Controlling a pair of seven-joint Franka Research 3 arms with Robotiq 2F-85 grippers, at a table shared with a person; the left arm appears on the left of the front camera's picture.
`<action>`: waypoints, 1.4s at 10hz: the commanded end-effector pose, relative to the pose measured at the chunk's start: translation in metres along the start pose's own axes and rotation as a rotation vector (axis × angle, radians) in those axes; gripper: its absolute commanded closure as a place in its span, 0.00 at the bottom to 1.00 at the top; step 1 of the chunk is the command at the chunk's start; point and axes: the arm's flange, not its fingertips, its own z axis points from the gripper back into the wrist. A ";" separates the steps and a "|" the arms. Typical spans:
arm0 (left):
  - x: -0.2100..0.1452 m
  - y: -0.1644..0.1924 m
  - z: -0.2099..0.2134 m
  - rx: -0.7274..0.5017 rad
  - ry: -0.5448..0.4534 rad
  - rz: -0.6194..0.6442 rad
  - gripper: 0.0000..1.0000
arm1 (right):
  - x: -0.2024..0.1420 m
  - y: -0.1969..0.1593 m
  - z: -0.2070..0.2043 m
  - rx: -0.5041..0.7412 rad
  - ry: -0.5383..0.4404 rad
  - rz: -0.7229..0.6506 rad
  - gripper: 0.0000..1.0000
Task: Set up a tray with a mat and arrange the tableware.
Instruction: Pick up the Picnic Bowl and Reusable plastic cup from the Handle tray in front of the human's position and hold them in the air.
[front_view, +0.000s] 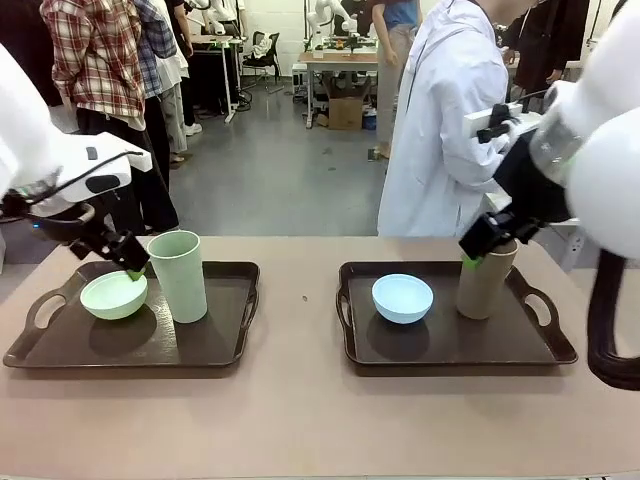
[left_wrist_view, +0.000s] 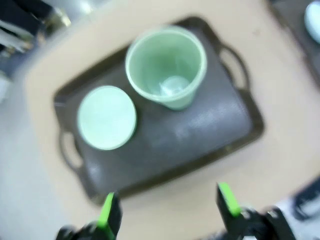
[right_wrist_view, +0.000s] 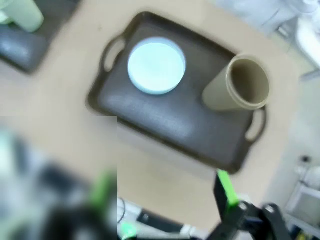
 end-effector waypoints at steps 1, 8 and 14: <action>-0.078 -0.002 0.003 -0.066 0.026 0.071 0.00 | -0.126 -0.001 -0.061 0.097 0.066 -0.057 0.00; -0.010 0.030 0.013 -0.424 0.133 0.105 0.00 | -0.007 -0.059 -0.008 0.457 0.177 -0.197 0.00; -0.061 0.144 -0.030 -1.164 -0.084 0.352 0.00 | -0.099 -0.228 -0.039 0.966 -0.027 -0.572 0.00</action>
